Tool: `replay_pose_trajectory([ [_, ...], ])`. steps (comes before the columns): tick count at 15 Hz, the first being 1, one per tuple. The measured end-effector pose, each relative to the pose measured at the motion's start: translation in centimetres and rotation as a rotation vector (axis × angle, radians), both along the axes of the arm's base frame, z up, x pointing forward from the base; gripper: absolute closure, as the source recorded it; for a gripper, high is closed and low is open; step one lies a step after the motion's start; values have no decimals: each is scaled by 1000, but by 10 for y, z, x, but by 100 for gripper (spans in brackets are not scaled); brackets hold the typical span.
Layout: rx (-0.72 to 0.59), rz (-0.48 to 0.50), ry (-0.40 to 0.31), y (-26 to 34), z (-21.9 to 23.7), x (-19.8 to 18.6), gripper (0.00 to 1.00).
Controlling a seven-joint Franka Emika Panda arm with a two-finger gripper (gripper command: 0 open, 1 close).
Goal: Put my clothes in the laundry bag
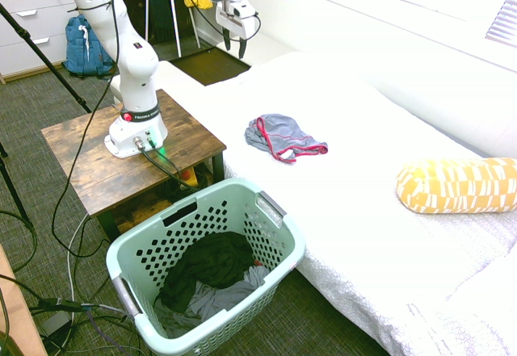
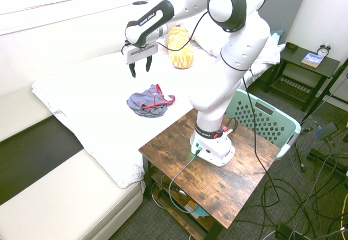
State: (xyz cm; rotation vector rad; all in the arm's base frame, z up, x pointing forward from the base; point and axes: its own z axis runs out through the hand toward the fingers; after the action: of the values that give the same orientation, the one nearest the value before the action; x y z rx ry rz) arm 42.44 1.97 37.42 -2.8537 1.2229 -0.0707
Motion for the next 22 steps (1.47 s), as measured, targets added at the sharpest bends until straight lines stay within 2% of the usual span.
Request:
replay_pose_trajectory([
  [3, -24, -6, 5, -1, 0, 5, 0],
  [7, -48, -6, -61, -15, -11, 54, 0],
  [9, -56, -14, -63, -22, -45, 81, 0],
  [12, -72, -21, -22, -35, -117, 111, 0],
  [17, -72, -30, 80, -38, -243, 139, 0],
  [22, -92, -32, 142, -44, -319, 148, 0],
])
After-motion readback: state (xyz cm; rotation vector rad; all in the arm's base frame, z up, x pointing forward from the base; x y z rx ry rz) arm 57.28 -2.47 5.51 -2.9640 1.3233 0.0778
